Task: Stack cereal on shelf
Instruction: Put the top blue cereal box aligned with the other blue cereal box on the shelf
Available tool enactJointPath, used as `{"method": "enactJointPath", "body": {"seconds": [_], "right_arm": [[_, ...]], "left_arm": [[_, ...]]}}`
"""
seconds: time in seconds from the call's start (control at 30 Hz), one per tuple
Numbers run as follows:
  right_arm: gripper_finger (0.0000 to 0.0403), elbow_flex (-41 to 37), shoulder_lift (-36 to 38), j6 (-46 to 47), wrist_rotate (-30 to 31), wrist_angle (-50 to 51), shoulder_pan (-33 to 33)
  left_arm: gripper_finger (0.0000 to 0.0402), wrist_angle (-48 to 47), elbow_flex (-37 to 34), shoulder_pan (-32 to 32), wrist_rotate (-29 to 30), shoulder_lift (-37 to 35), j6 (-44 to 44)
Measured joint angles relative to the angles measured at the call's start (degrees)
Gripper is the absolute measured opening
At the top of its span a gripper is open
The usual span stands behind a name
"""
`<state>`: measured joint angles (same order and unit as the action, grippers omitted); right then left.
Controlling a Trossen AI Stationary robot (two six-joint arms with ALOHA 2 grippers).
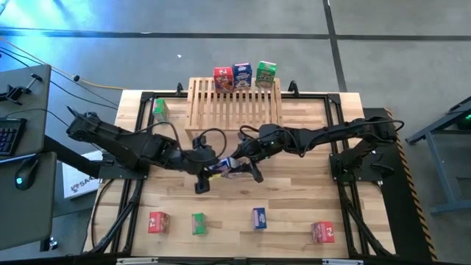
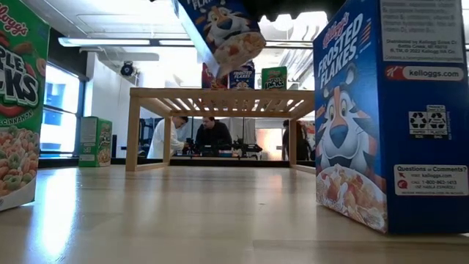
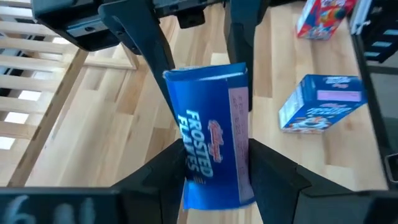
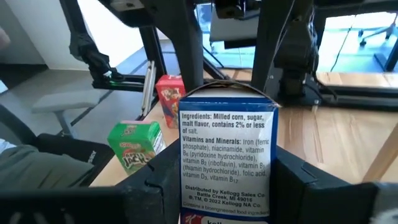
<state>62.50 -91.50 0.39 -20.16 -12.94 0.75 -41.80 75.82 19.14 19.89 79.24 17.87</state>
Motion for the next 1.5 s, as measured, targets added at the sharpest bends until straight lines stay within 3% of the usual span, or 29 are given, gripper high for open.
{"method": "enactJointPath", "body": {"seconds": [0.17,0.3,0.53,0.73,0.83,1.1,1.5], "right_arm": [[0.0151,0.0,0.0,-0.4,0.1,0.4,-0.2],[0.0151,0.0,0.4,-0.7,0.2,-0.6,-0.8],[0.0151,0.0,7.0,-4.1,0.4,-0.2,-5.2],[0.0151,0.0,12.0,-12.4,6.0,-1.1,-14.5],[0.0151,0.0,11.1,-13.4,2.0,-2.4,-20.9],[0.0151,0.0,2.8,-10.0,-6.7,-10.6,-32.2],[0.0151,0.0,-1.5,-9.2,-6.3,-11.6,-33.7]], "left_arm": [[0.0156,0.1,-0.3,0.3,1.6,-4.3,-0.2],[0.0156,5.4,-5.3,1.9,6.3,-8.0,-2.6],[0.0145,31.6,-24.2,4.0,6.4,-17.0,-7.8],[0.0113,55.5,-39.0,3.8,4.3,-22.1,-11.0],[0.0098,61.8,-43.5,3.5,4.2,-23.0,-11.1],[0.0067,64.9,-46.2,3.4,4.2,-22.7,-11.1],[0.0042,64.8,-46.2,3.4,4.2,-22.7,-11.0]]}}
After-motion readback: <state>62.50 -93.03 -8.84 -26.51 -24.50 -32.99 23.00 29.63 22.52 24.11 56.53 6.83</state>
